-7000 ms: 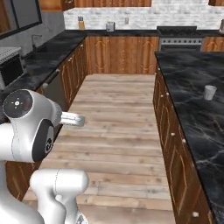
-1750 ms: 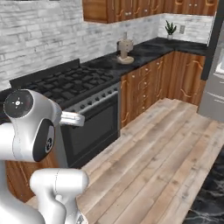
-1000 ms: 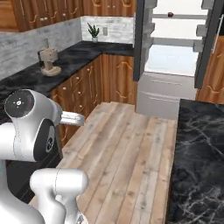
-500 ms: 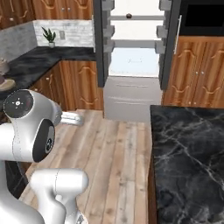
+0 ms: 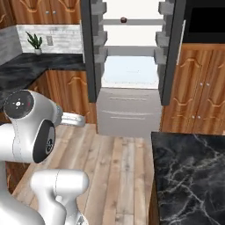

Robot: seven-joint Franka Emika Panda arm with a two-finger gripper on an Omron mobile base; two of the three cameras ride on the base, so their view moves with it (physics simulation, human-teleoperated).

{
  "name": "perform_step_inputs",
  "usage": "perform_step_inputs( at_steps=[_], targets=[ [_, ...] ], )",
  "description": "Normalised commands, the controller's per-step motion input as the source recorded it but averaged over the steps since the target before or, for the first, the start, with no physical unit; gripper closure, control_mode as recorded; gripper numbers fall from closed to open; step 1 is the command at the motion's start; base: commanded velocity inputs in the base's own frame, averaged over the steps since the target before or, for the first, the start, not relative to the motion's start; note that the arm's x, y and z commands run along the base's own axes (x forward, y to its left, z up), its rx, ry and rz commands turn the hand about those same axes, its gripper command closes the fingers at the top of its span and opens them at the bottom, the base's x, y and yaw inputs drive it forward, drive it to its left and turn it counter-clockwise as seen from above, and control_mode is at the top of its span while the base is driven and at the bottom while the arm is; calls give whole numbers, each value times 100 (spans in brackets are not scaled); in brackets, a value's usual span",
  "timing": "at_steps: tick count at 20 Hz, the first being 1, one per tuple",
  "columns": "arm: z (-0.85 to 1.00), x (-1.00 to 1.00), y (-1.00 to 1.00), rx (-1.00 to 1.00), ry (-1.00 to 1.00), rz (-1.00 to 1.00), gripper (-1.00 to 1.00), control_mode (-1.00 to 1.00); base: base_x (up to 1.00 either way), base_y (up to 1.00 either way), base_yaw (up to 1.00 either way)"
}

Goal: Take the cupcake and cake from the fridge and place them on the empty tray on the dining counter.

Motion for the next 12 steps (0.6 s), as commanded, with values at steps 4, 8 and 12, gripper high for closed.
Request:
perform_step_inputs(
  at_steps=[4, 8, 12],
  targets=[
    [0, 0, 0, 0, 0, 0, -100, 100, 100, 0, 0],
    [0, 0, 0, 0, 0, 0, -100, 100, 100, -39, -1],
    [0, 0, 0, 0, 0, 0, -100, 100, 100, -37, -1]
  ],
)
